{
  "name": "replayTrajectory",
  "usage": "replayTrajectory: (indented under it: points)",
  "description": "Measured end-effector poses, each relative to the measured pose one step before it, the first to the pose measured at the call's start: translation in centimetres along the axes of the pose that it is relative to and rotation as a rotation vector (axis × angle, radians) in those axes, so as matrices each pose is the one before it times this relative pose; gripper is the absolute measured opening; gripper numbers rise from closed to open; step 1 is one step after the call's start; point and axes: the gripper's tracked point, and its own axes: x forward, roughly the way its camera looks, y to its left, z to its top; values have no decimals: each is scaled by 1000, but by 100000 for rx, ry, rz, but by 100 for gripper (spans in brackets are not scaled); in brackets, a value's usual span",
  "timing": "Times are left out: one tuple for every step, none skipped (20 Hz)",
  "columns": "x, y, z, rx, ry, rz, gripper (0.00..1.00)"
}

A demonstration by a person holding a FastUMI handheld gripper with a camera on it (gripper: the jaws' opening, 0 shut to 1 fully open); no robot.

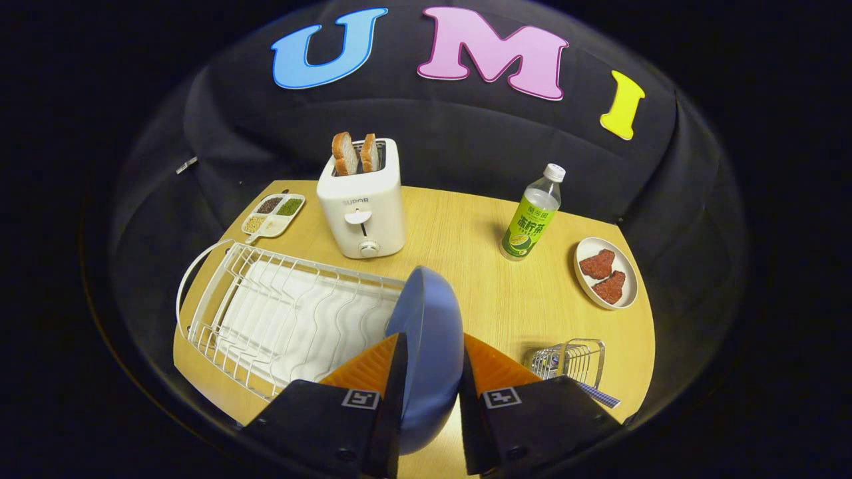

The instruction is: Take the plate from the dish rack, then take the spoon from the basket and place it into the plate.

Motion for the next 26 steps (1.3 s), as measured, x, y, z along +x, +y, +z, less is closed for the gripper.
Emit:
replayTrajectory:
  points:
    - [-15,-311,100,1426,-618,-2562,41]
    - [-268,-307,268,1934,-983,-2903,36]
    - [-101,-96,340,927,-1385,-1689,33]
    - [-284,131,323,139,-977,-670,31]
    - [-277,17,244,-585,-1038,-1284,30]
    - [-277,-167,426,-535,-1501,-1442,31]
    - [-217,-149,384,-712,-1753,-2095,30]
    - [-150,-97,313,-593,-1647,-2350,30]
    - [-111,-54,125,-893,-1089,-1797,30]
    - [-183,90,-79,-481,-506,-1721,30]
    - [-183,42,-14,-166,-570,-1577,30]
    - [-110,-66,-60,-217,-229,-1926,30]
    - [-143,-383,-171,-566,119,-2857,30]
    - [-232,-210,-154,665,618,-2507,29]
    - [96,221,-51,690,170,-859,29]
    - [-41,159,14,-183,247,-585,29]
    - [-54,87,31,-341,267,-189,29]
    - [-34,23,283,-624,-867,-669,29]
    - [19,-99,263,-2047,-1215,-1147,29]
    - [-134,-227,221,-3137,-1205,-1825,28]
    - [-145,-357,457,-3790,-2141,-2212,29]
    - [111,132,307,-2750,-1812,-480,27]
    - [-237,135,97,-1591,-602,-134,26]
    - [-121,-75,128,-65,-541,157,26]
    - [-126,-103,201,-572,-800,222,26]
    - [218,-257,202,-1243,-1077,345,25]
